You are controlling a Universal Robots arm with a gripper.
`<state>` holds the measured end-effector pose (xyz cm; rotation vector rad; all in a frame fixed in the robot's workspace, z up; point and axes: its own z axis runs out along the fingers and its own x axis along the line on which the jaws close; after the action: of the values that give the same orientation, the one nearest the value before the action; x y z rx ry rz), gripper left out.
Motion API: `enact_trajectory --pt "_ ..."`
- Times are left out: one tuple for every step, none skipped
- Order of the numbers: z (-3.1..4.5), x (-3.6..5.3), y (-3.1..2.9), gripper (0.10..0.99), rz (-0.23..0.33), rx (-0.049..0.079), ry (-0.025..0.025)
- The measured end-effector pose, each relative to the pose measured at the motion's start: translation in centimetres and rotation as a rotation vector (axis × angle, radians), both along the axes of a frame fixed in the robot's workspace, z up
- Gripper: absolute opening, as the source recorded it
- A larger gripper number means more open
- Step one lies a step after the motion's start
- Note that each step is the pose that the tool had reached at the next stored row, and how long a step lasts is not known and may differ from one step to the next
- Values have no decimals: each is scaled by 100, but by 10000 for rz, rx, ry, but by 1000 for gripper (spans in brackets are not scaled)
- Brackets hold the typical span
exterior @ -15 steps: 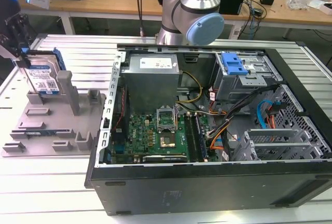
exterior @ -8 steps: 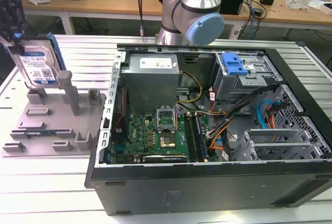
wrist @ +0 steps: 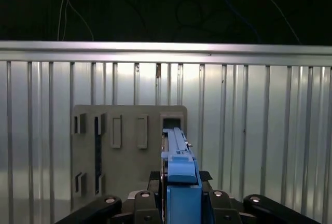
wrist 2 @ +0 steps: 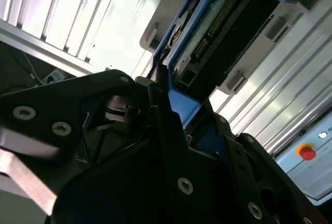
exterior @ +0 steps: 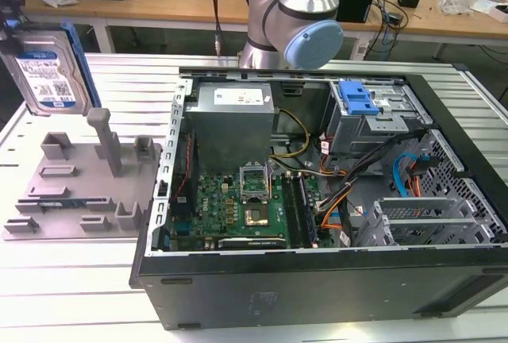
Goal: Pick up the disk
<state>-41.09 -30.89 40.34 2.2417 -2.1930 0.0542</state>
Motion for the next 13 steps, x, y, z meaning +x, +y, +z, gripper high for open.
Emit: enact_trajectory --pt "37 0 0 369 0 0 -4" --pt "76 0 0 369 -1 1 -8" --pt "144 0 0 369 0 2 -14" --pt "187 0 0 369 0 2 -17" --pt "228 0 0 369 0 3 -22" --pt "285 0 0 369 0 3 -26" --pt "328 0 0 369 0 3 -31" --pt "403 0 0 369 0 3 -40" --pt "463 0 0 369 0 3 -44" --pt "523 0 0 369 0 3 -48" --pt "578 0 0 369 0 4 -50" --pt "618 0 0 369 -1 6 -52" --pt "657 0 0 369 -1 8 -53"
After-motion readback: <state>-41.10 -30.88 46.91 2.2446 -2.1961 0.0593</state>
